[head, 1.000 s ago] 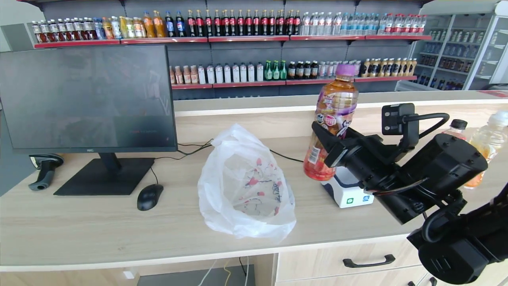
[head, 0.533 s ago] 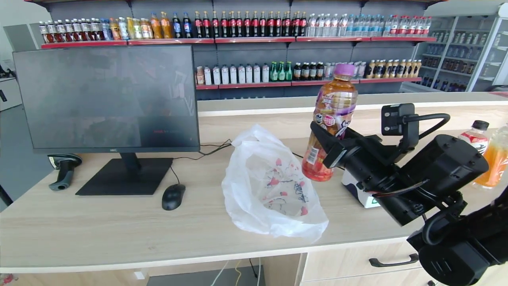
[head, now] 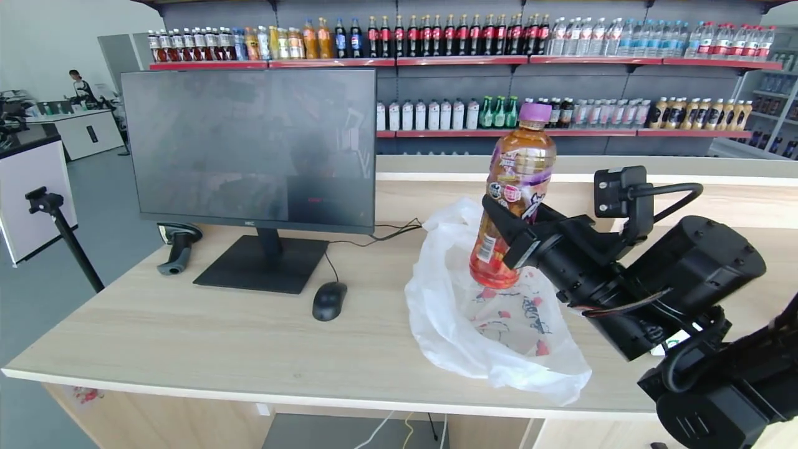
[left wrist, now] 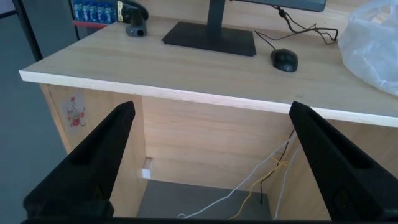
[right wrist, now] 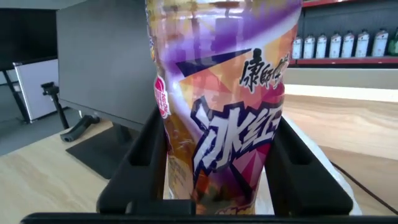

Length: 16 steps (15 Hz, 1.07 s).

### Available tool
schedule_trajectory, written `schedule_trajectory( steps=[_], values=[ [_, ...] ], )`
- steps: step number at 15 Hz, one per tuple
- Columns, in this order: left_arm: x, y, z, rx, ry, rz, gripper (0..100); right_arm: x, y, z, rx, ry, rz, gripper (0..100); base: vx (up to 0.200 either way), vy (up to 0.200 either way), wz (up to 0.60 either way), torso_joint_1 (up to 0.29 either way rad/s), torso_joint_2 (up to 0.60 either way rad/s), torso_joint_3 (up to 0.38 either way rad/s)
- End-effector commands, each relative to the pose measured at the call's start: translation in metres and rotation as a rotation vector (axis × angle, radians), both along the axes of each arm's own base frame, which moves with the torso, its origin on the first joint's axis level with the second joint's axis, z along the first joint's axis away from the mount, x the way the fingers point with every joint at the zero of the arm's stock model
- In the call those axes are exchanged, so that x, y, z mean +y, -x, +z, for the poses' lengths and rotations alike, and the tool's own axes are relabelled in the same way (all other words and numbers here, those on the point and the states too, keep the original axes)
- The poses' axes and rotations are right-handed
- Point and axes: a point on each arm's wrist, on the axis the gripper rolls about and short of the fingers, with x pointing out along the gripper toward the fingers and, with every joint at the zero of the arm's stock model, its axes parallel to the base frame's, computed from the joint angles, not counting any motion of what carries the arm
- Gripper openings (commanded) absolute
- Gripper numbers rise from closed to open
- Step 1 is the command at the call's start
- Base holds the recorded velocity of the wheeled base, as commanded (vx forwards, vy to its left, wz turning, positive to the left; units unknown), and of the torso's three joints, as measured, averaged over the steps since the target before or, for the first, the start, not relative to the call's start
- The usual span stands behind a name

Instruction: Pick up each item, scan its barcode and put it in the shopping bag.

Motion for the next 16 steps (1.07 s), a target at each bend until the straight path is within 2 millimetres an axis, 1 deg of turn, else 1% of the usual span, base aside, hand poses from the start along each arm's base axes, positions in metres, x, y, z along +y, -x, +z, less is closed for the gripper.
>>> schedule_trajectory(
  steps=[1,3,4,5,6,7,8,10,11,16],
  values=[
    [0.0,0.0,0.0,0.0,0.001,0.0,100,0.005,-0.006,-0.011,0.03,0.019,0.002,0,0.0,0.0,0.0,0.0,0.0,0.0],
    [0.0,0.0,0.0,0.0,0.002,0.0,100,0.01,-0.014,-0.018,0.04,0.025,0.002,0,0.0,0.0,0.0,0.0,0.0,0.0],
    [0.0,0.0,0.0,0.0,0.001,0.0,100,0.015,-0.024,-0.021,0.033,0.021,-0.001,0,0.0,0.0,0.0,0.0,0.0,0.0],
    [0.0,0.0,0.0,0.0,0.001,0.0,100,0.012,-0.037,-0.027,0.04,0.025,-0.027,0,0.0,0.0,0.0,0.0,0.0,0.0],
    [0.0,0.0,0.0,0.0,0.001,0.0,100,0.008,-0.041,-0.031,0.05,0.03,-0.043,0,0.0,0.0,0.0,0.0,0.0,0.0],
    [0.0,0.0,0.0,0.0,0.001,0.0,100,-0.006,-0.046,-0.037,0.067,0.058,-0.09,0,0.0,0.0,0.0,0.0,0.0,0.0],
    [0.0,0.0,0.0,0.0,0.001,0.0,100,-0.012,-0.05,-0.039,0.069,0.065,-0.11,0,0.0,0.0,0.0,0.0,0.0,0.0],
    [0.0,0.0,0.0,0.0,0.001,0.0,100,-0.017,-0.054,-0.043,0.079,0.069,-0.128,0,0.0,0.0,0.0,0.0,0.0,0.0],
    [0.0,0.0,0.0,0.0,0.001,0.0,100,-0.016,-0.056,-0.046,0.088,0.072,-0.128,0,0.0,0.0,0.0,0.0,0.0,0.0],
    [0.0,0.0,0.0,0.0,0.001,0.0,100,-0.002,-0.062,-0.063,0.116,0.091,-0.1,0,0.0,0.0,0.0,0.0,0.0,0.0]
  ],
)
